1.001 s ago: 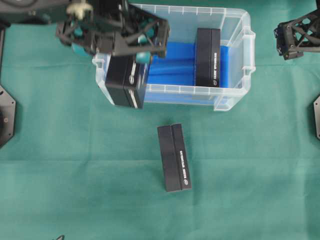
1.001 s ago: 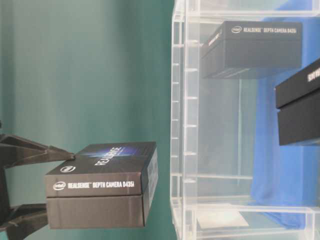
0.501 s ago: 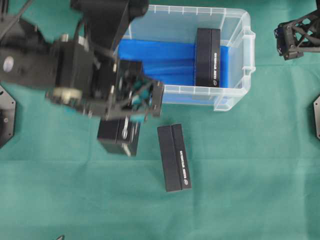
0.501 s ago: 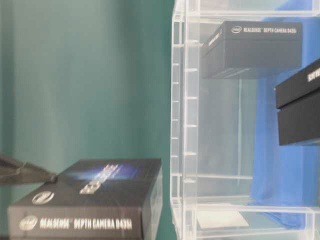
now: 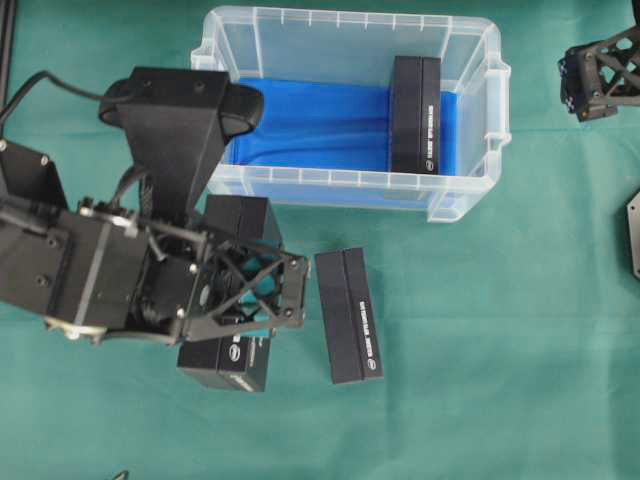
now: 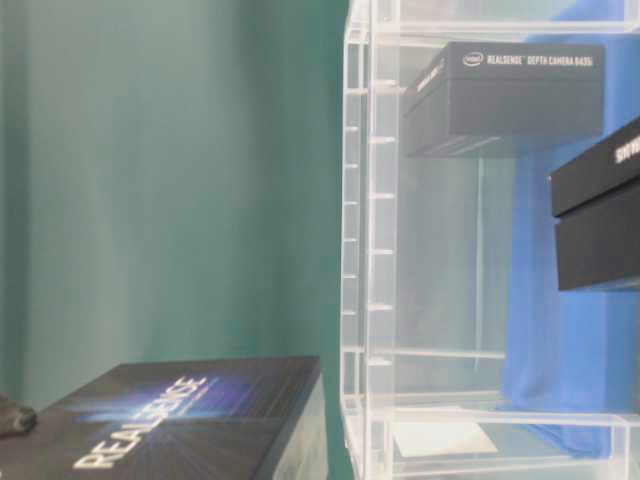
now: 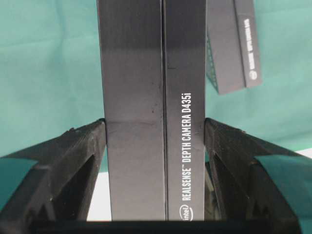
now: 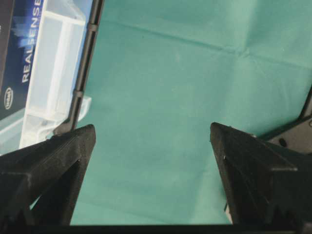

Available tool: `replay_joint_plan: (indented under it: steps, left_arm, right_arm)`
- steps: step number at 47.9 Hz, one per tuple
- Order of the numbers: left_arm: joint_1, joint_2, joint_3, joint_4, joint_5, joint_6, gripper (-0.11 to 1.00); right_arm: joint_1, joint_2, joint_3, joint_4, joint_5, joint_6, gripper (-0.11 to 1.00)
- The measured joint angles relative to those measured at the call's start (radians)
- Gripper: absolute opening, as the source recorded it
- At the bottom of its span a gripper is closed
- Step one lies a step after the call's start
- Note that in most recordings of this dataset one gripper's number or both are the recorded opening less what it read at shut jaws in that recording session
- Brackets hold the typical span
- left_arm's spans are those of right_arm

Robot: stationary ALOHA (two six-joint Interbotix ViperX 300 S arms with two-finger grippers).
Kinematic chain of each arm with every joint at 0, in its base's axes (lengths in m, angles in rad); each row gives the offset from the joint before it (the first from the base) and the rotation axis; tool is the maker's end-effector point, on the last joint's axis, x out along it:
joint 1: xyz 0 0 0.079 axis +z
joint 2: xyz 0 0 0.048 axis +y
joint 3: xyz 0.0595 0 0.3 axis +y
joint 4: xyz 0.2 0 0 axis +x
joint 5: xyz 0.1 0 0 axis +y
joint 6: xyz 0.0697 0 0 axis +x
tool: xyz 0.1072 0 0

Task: Take out the box from the case.
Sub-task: 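Carry the box toward the near left and lower it onto the cloth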

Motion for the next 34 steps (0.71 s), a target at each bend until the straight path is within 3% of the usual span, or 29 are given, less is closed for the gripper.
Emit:
replay_joint_plan:
  steps: [18,34]
  left_arm:
    - [-0.023,0.000,0.011,0.005,0.012,-0.031,0.61]
    - [-0.057,0.000,0.196,0.014,-0.077,-0.084,0.61]
  right_arm:
    - [0.028,-0.002,0.000,0.000,0.000,0.009,0.92]
    - [0.044,-0.002,0.000,0.000,0.002,0.009,0.92]
